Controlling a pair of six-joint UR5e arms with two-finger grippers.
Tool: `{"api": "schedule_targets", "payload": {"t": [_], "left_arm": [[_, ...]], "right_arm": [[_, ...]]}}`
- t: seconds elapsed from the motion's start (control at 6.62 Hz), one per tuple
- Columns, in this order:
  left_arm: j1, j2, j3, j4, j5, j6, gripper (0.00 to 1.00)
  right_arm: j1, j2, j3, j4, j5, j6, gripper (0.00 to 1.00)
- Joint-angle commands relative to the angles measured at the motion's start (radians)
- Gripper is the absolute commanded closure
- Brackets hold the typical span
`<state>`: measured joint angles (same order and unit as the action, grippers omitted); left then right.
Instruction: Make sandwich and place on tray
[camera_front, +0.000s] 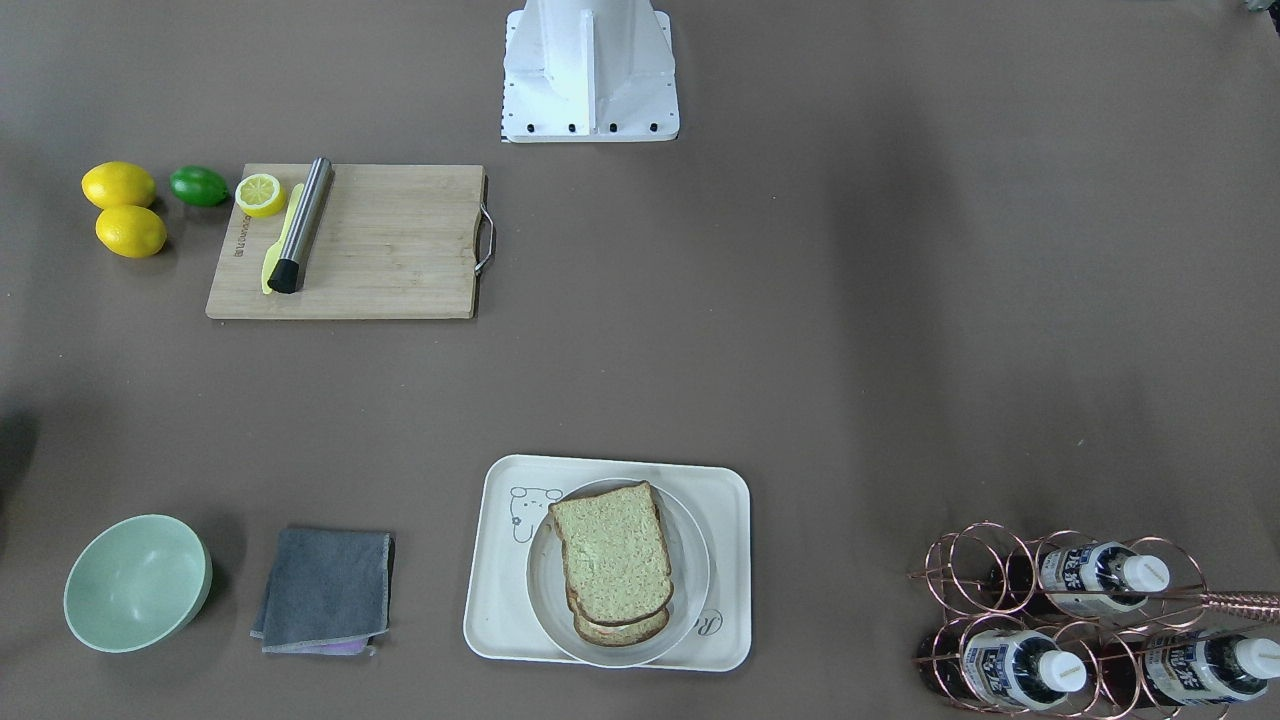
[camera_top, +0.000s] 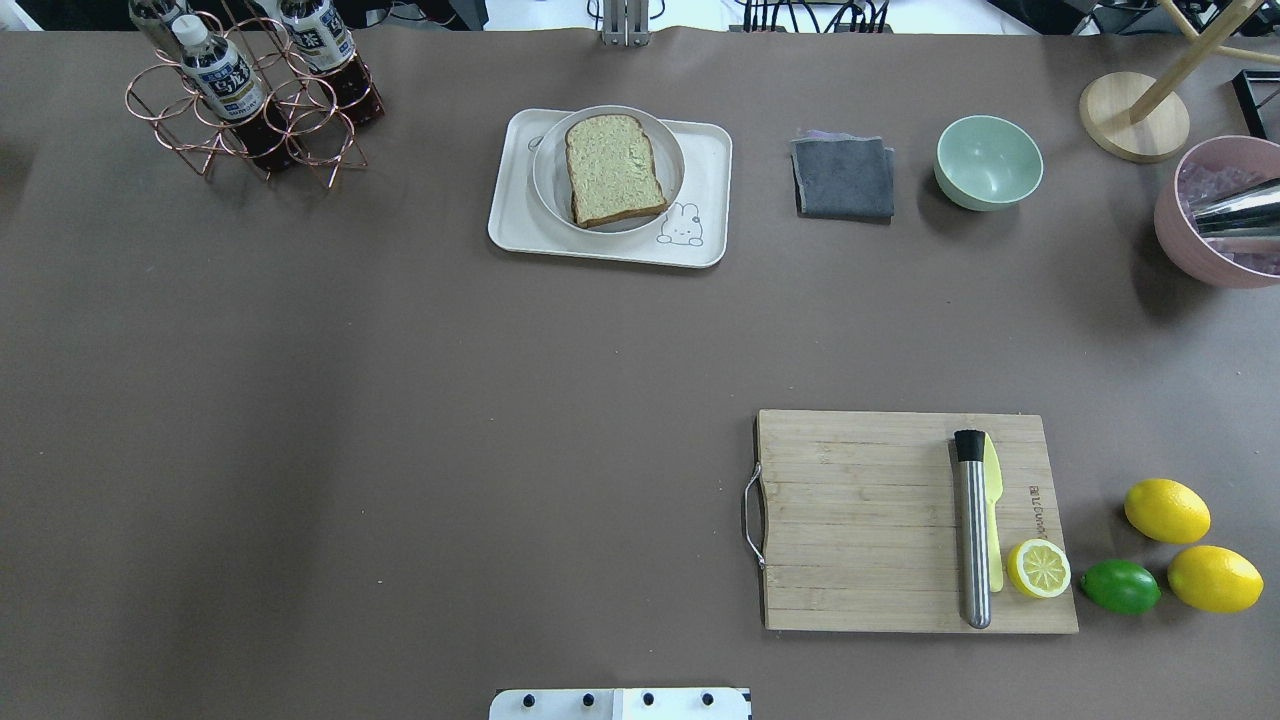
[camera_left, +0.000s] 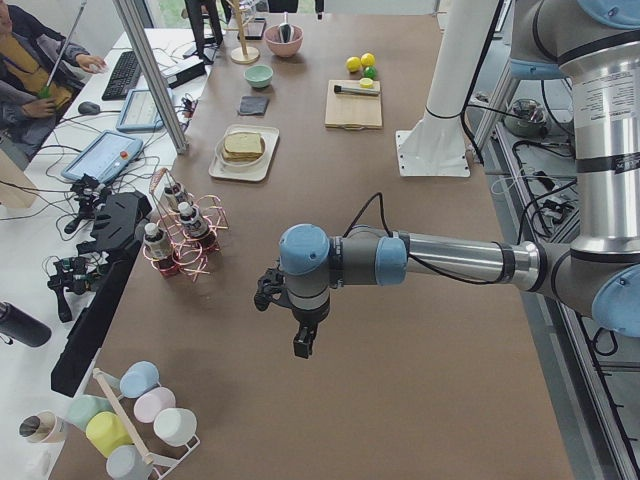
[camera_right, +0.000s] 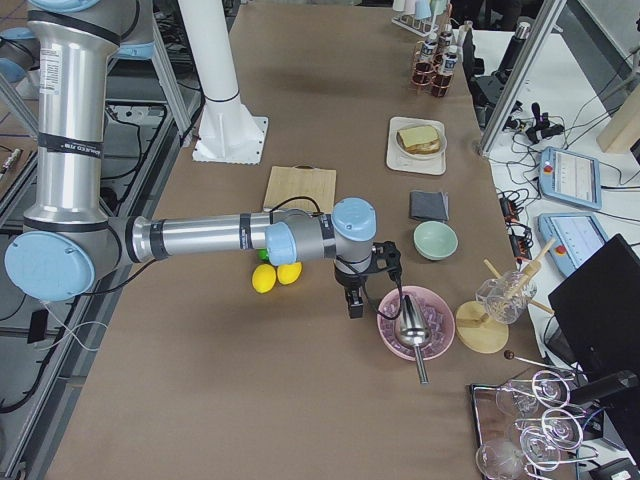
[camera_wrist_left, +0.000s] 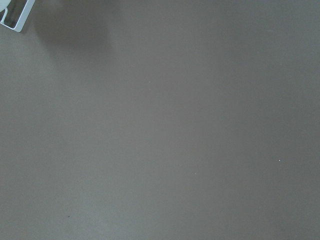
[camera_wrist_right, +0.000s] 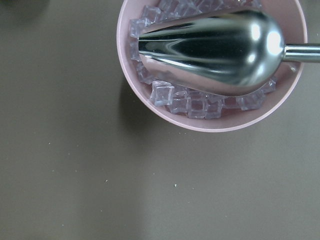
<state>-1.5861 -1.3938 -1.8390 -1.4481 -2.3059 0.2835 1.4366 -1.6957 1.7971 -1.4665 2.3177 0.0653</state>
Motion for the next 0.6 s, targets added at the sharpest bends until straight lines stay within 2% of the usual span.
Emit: {"api": "schedule_targets", "payload": {"t": [0.0,0.45], "left_arm": [[0.002,-0.001,-0.002,0.000,0.008,0.003,0.03],[0.002,-0.011,-0.006,0.000,0.008,-0.001,0.03]], "right_arm": [[0.001,-0.018,0.021,-0.008,0.012,0.002,0.00],[0.001,-0.016,0.021,-0.008,0.012,0.004,0.00]]}}
